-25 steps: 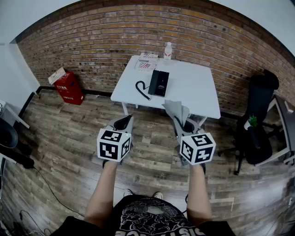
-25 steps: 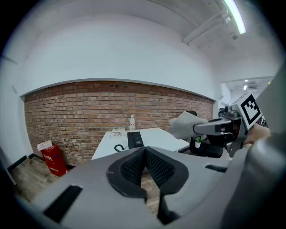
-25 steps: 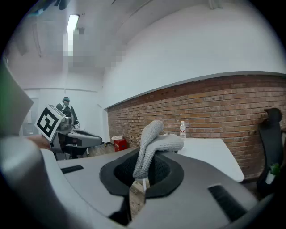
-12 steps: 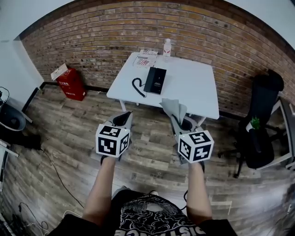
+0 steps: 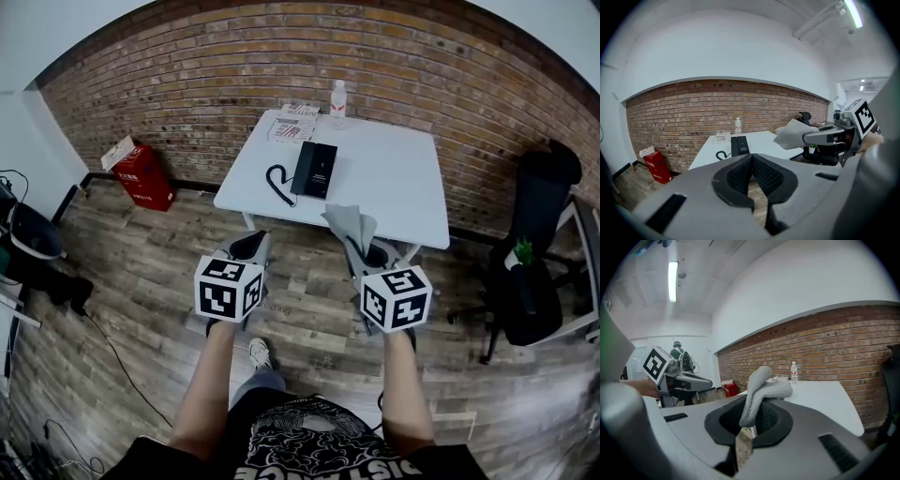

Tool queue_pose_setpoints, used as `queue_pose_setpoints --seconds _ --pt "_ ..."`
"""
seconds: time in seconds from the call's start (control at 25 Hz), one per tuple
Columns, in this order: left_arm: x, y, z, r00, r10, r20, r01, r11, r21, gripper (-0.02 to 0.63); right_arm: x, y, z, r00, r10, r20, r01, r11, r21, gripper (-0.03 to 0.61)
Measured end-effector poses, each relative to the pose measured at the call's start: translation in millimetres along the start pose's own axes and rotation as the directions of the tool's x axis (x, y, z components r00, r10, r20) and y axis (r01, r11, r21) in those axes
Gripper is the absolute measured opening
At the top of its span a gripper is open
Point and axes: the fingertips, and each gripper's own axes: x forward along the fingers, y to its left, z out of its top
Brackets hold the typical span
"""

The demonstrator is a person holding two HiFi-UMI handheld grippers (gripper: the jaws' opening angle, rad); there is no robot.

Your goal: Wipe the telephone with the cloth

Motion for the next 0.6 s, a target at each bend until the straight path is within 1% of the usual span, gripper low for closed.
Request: queue_pose_setpoints --seconds 0.28,0.6 --pt "40 49 5 0.998 -0.058 -0.007 0.058 0.998 -0.009 0.006 57 -4 3 0.998 -0.047 -0.041 0.047 0.999 0.008 0.011" --pt "86 117 23 0.987 -0.163 -0.004 0.163 0.987 -0.018 0.006 131 5 23 0.988 -0.122 -0.093 0.123 0.992 0.007 0.011"
